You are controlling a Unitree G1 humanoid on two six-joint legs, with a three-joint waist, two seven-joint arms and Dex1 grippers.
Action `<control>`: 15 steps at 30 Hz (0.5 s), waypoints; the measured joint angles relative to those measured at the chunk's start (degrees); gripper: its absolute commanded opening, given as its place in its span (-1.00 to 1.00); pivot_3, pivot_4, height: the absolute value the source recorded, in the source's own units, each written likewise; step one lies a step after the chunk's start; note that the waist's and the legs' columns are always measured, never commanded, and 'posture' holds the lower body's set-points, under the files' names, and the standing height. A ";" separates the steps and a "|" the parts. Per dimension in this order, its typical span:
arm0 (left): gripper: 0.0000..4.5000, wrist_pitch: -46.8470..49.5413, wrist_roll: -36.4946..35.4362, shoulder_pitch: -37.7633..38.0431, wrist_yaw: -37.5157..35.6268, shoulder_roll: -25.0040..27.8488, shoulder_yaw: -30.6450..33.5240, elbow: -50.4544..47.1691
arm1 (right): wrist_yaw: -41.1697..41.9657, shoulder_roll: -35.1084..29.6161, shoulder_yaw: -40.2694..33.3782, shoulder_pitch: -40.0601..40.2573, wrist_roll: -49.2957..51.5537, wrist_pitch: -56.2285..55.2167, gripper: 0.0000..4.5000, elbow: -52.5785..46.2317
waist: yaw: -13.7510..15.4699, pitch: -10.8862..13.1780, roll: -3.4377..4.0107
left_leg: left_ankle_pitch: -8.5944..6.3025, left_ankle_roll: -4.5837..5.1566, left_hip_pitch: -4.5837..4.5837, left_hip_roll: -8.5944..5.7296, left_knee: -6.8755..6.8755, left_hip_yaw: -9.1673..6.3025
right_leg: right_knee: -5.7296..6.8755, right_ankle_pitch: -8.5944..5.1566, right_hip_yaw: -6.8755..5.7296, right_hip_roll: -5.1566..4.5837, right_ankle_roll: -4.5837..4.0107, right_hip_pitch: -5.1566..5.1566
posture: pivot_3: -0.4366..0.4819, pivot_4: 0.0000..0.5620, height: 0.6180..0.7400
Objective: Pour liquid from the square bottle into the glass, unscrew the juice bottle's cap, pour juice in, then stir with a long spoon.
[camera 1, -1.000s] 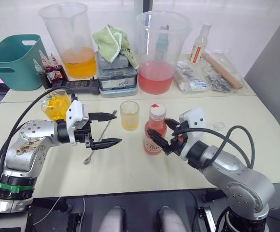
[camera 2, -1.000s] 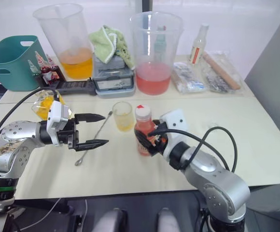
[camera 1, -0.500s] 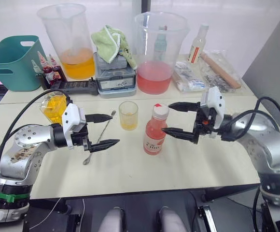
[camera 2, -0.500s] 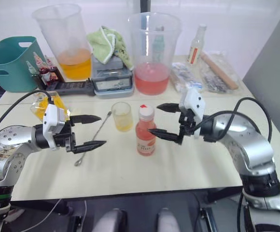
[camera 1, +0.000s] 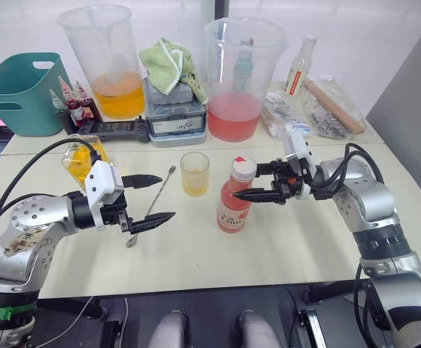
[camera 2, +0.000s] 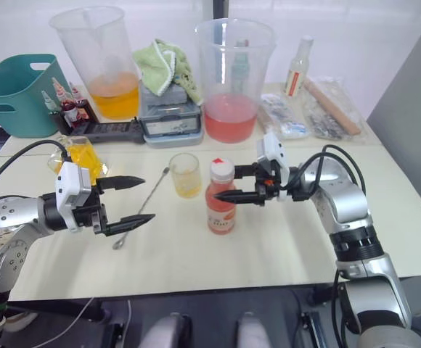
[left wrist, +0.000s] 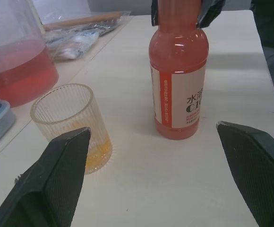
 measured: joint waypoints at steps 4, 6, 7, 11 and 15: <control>1.00 -0.02 0.01 -0.07 0.08 -0.22 -0.22 -0.15 | -2.63 0.01 -1.70 2.54 0.47 1.06 -0.37 -3.03 | 0.35 0.00 0.00 | 0.00 0.00 -0.01 0.00 0.00 0.01 | 0.02 0.00 0.01 0.00 0.00 -0.03 | -0.05 -0.47 1.00; 1.00 -0.07 0.03 -0.32 0.07 -0.61 -0.44 -0.13 | -4.62 0.00 -2.42 3.75 0.61 2.20 -0.37 -5.07 | 0.51 0.00 0.00 | 0.00 0.00 -0.02 0.00 0.00 0.01 | 0.02 0.00 0.01 0.00 0.00 -0.04 | -0.05 -0.47 1.00; 1.00 -0.12 0.06 -0.40 0.07 -0.79 -0.53 -0.11 | -6.02 0.00 -2.93 4.44 0.69 3.16 -0.37 -6.39 | 0.60 0.00 0.00 | 0.00 0.00 -0.03 0.00 0.00 0.01 | 0.03 0.00 0.01 0.00 0.00 -0.06 | -0.05 -0.47 1.00; 1.00 -0.82 0.41 -1.84 -0.28 -1.55 -1.70 1.13 | -15.63 -0.15 -5.18 7.68 1.09 10.63 -0.37 -15.60 | 0.94 0.00 0.00 | 0.01 -0.01 -0.34 -0.03 0.03 0.02 | 0.25 0.00 0.06 -0.03 -0.01 -0.45 | -0.05 -0.47 1.00; 1.00 -1.72 0.56 -2.98 -1.20 -2.63 -3.32 3.48 | -31.12 1.44 -8.27 10.13 3.09 23.53 -0.37 -27.93 | 0.97 0.00 -0.01 | 0.01 -0.01 -0.41 -0.02 0.05 0.00 | 0.33 0.01 0.06 -0.01 -0.02 -0.54 | -0.05 -0.47 1.00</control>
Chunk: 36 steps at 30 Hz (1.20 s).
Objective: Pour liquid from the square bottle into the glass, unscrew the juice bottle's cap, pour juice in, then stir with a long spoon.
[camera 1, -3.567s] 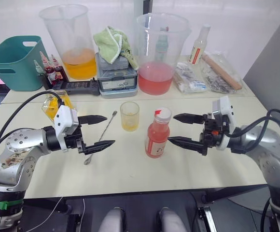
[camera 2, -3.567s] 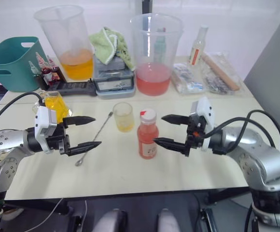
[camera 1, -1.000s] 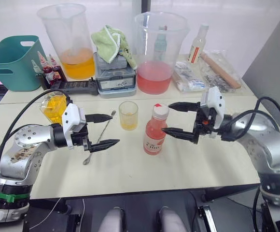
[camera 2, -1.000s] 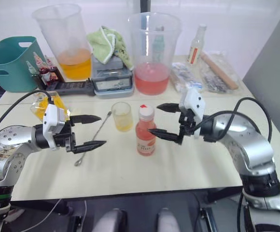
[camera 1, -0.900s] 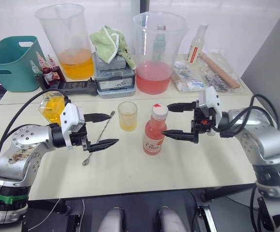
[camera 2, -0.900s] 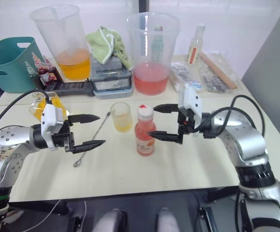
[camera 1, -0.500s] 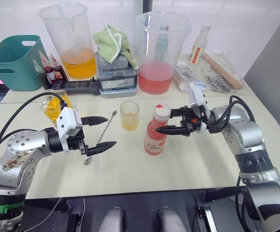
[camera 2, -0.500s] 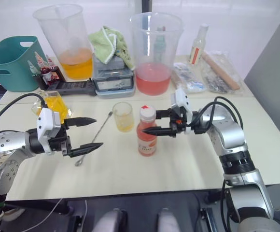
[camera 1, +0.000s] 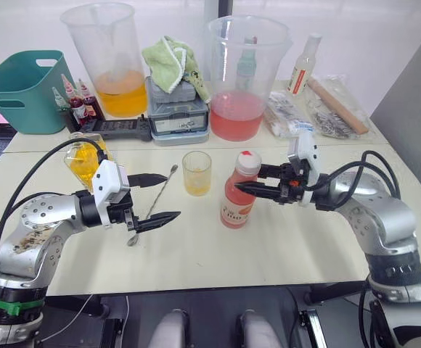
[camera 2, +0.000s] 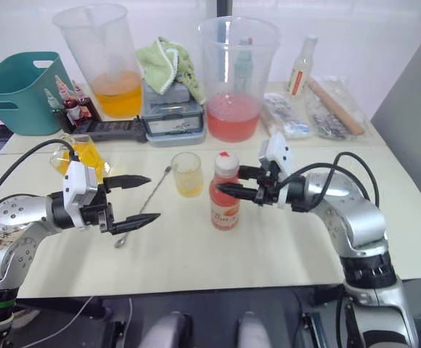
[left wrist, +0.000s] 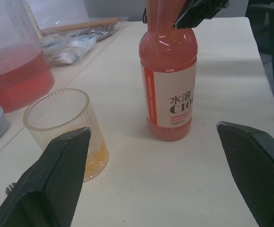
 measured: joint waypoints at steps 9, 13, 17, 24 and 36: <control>1.00 -2.36 1.18 -3.46 -2.72 -0.99 -3.26 4.19 | -30.05 13.49 -3.28 2.50 2.39 21.21 -0.37 -18.72 | -0.13 0.00 0.01 | 0.01 0.00 0.00 -0.02 0.00 0.01 | 0.02 0.00 0.00 0.03 0.00 -0.02 | -0.05 -0.47 1.00; 1.00 -3.32 1.25 -4.86 -4.12 -1.01 -3.91 5.64 | -35.50 15.34 -3.01 3.48 2.33 24.94 -0.37 -22.03 | -0.07 0.00 0.01 | 0.01 0.00 0.00 -0.06 0.01 0.01 | 0.01 0.00 -0.01 0.01 0.00 0.00 | -0.05 -0.47 1.00; 1.00 -3.37 1.26 -5.56 -5.07 -0.84 -3.94 6.40 | -38.27 15.74 -1.90 6.41 1.89 25.44 -0.37 -25.41 | -0.22 -0.01 0.01 | 0.01 0.00 0.03 -0.05 0.01 0.01 | 0.00 0.00 -0.02 0.04 0.00 0.04 | -0.05 -0.47 1.00; 1.00 -3.36 1.26 -4.75 -5.55 -0.59 -3.85 6.35 | -37.49 16.65 -3.44 6.87 4.01 26.09 0.35 -25.22 | -0.47 -0.01 0.01 | 0.01 0.01 0.12 -0.03 0.01 0.01 | 0.00 0.00 -0.02 0.07 0.00 0.11 | -0.05 -0.47 1.00; 1.00 -2.98 1.00 -1.18 -2.81 -0.34 -2.26 2.58 | -4.05 -5.48 -3.46 4.50 2.69 2.50 0.96 -4.47 | -0.31 0.00 0.00 | 0.01 0.01 0.12 -0.01 0.03 0.21 | -0.20 -0.01 -0.06 0.10 0.00 0.22 | -0.05 -0.47 1.00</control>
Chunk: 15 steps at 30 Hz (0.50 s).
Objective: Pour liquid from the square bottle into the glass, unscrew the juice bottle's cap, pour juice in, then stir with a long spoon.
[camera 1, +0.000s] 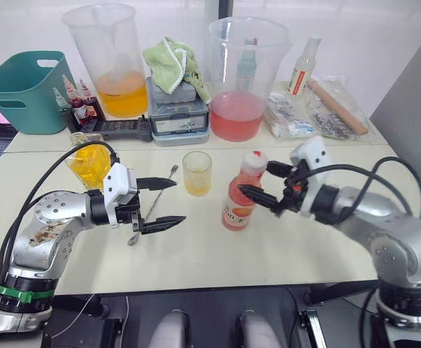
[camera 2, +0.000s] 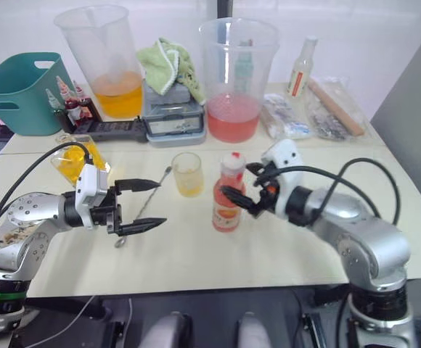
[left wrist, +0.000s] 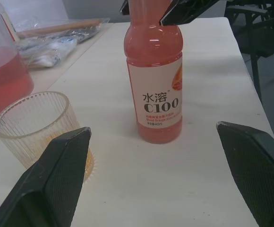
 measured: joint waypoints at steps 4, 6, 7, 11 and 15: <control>1.00 1.48 -1.22 1.13 1.19 0.47 1.79 -2.19 | 17.74 -4.40 2.42 -2.42 -1.15 -12.09 0.96 9.41 | -0.21 0.00 0.00 | 0.00 0.00 0.00 0.04 0.00 -0.01 | -0.01 0.00 0.02 0.00 0.00 -0.01 | -0.05 -0.47 1.00; 1.00 2.06 -1.31 1.87 1.72 0.74 2.67 -2.90 | 24.52 -4.69 3.51 -4.05 -0.94 -15.40 0.96 12.71 | -0.30 0.00 0.00 | 0.00 0.00 0.02 0.06 -0.01 -0.04 | 0.00 0.00 0.02 0.00 0.00 0.01 | -0.05 -0.47 1.00; 1.00 2.21 -1.31 2.23 2.07 0.80 3.08 -3.25 | 27.21 -4.54 4.30 -4.90 -0.68 -16.66 0.96 14.52 | -0.28 0.00 -0.01 | 0.00 0.00 0.03 0.07 0.00 -0.06 | 0.01 0.00 0.02 -0.01 0.00 0.01 | -0.05 -0.47 1.00; 1.00 2.52 -1.36 2.98 2.89 0.88 3.58 -4.53 | 32.49 -3.90 5.35 -6.68 -0.75 -19.43 0.96 18.64 | -0.03 0.00 -0.01 | 0.00 0.00 0.02 0.05 0.00 -0.12 | 0.01 0.00 0.03 -0.05 0.00 0.00 | -0.05 -0.47 1.00; 1.00 4.51 -3.56 5.60 3.99 1.53 5.78 -7.85 | 36.63 -0.37 7.75 -13.43 -4.99 -26.60 0.96 31.34 | -0.35 0.01 -0.01 | 0.00 -0.01 0.08 0.06 0.01 -0.07 | 0.01 0.00 0.06 -0.05 0.00 0.00 | -0.05 -0.47 1.00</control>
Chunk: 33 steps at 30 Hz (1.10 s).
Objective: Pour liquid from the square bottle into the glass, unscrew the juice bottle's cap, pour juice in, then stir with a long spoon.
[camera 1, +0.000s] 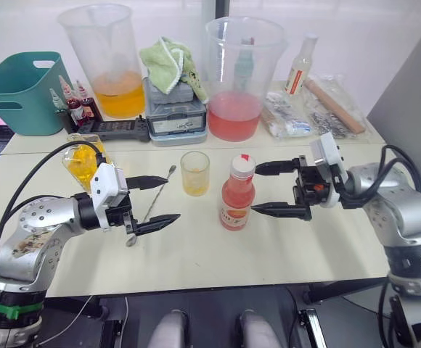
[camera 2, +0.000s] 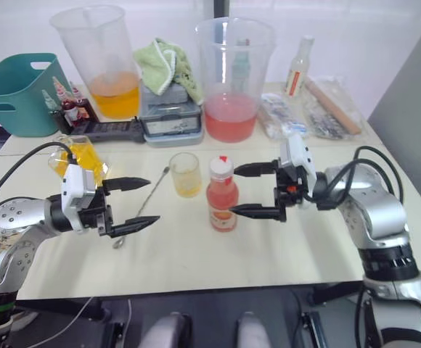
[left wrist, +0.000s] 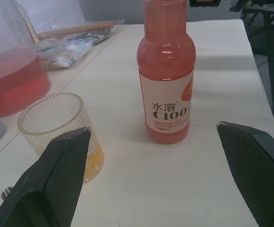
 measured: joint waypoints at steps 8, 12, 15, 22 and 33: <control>1.00 2.53 -2.51 0.69 1.50 0.69 1.63 -2.29 | 8.50 4.73 3.66 -7.71 -4.99 -7.88 0.96 15.61 | 0.33 0.00 0.00 | 0.00 0.00 -0.02 -0.03 -0.01 -0.03 | 0.08 0.01 -0.01 -0.05 -0.01 -0.04 | -0.05 -0.47 1.00; 1.00 2.85 -2.63 0.71 1.73 1.06 1.69 -2.30 | 10.70 5.73 3.69 -8.90 -5.34 -8.56 0.62 17.57 | 0.43 0.00 0.01 | -0.01 -0.01 -0.01 -0.02 -0.01 -0.02 | 0.08 0.01 -0.02 -0.04 -0.01 -0.05 | -0.05 -0.47 1.00; 1.00 2.87 -2.65 0.71 1.84 1.06 1.67 -2.31 | 10.97 6.55 3.67 -8.90 -4.94 -7.79 0.17 17.59 | 0.43 0.00 0.01 | -0.01 -0.01 -0.02 -0.02 -0.01 -0.02 | 0.12 0.01 -0.01 -0.05 -0.02 -0.07 | -0.05 -0.47 1.00; 1.00 2.87 -2.61 0.09 1.88 0.91 0.91 -2.26 | 10.43 5.76 2.97 -7.33 -4.15 -3.26 -0.40 13.41 | 0.54 0.00 0.01 | -0.01 -0.01 -0.05 -0.03 -0.01 -0.03 | 0.14 0.01 -0.01 -0.06 -0.02 -0.11 | -0.05 -0.47 1.00; 1.00 1.49 -1.92 -3.82 -0.22 -1.35 -3.77 1.06 | -15.93 4.64 -5.79 4.74 3.79 18.75 -0.40 -20.45 | 0.72 0.00 0.01 | -0.01 -0.01 -0.22 -0.04 -0.02 -0.10 | 0.20 0.01 -0.04 -0.07 -0.02 -0.24 | -0.05 -0.47 1.00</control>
